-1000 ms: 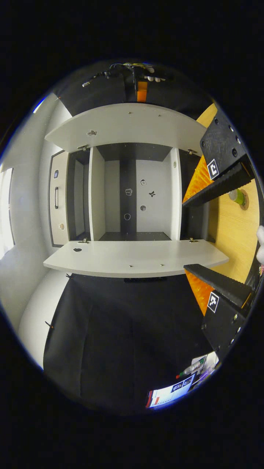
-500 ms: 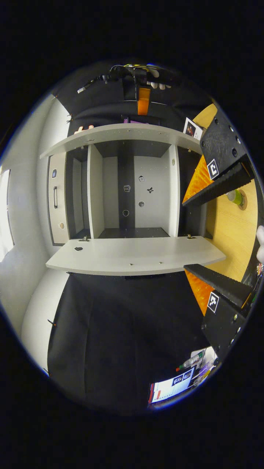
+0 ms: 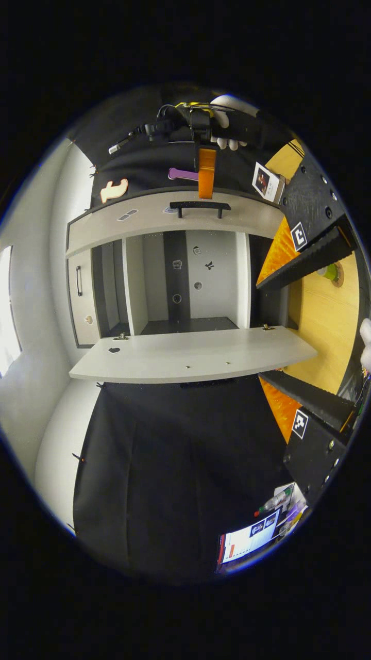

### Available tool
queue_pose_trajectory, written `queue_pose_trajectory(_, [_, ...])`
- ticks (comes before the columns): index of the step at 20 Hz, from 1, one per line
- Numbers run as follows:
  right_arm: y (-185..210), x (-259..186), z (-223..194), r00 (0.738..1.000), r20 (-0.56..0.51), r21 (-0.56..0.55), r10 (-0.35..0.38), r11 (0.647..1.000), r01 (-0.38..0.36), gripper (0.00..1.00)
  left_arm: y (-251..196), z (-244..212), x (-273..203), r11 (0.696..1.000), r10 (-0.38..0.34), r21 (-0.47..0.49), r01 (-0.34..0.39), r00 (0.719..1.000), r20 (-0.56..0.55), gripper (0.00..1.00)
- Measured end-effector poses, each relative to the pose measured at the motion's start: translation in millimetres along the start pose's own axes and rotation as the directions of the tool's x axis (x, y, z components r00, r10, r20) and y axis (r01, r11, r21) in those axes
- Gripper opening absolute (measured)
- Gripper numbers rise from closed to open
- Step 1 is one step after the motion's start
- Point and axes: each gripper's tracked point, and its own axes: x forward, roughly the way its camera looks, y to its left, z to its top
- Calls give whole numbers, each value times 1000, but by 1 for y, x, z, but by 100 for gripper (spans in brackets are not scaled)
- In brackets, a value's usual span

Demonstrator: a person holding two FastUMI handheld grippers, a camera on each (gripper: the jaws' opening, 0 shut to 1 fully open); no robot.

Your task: Grasp the bottle in the cabinet with the left hand and place it on the coaster, then close the right door with the right hand and the left door with the left hand.

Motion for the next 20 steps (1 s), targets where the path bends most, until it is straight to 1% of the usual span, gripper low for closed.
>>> queue_pose_trajectory(3, [5, -10, -2, 998, 10, -25, -62, 998, 62, 81, 11, -2, 15, 999, -52, -12, 53, 999, 10, 95])
queue_pose_trajectory(6, [14, -17, 0, 992, 26, -34, -121, 992, 122, 81, 32, 0, 32, 994, -105, -16, 106, 994, 22, 95])
queue_pose_trajectory(11, [38, -38, 2, 977, 61, -51, -206, 977, 209, 81, 71, -5, 63, 987, -159, -8, 159, 987, 27, 95])
queue_pose_trajectory(13, [47, -52, -5, 970, 59, -63, -236, 969, 239, 81, 87, -6, 77, 986, -166, 18, 165, 985, 39, 95])
queue_pose_trajectory(15, [56, -65, -11, 962, 60, -78, -267, 959, 272, 81, 107, -8, 92, 987, -158, 45, 156, 987, 42, 95])
queue_pose_trajectory(18, [70, -83, -27, 952, 43, -101, -304, 946, 307, 81, 135, -8, 116, 988, -149, 51, 147, 988, 49, 95])
queue_pose_trajectory(20, [74, -94, -40, 945, 19, -109, -326, 939, 326, 81, 152, -7, 134, 990, -130, 66, 126, 990, 55, 95])
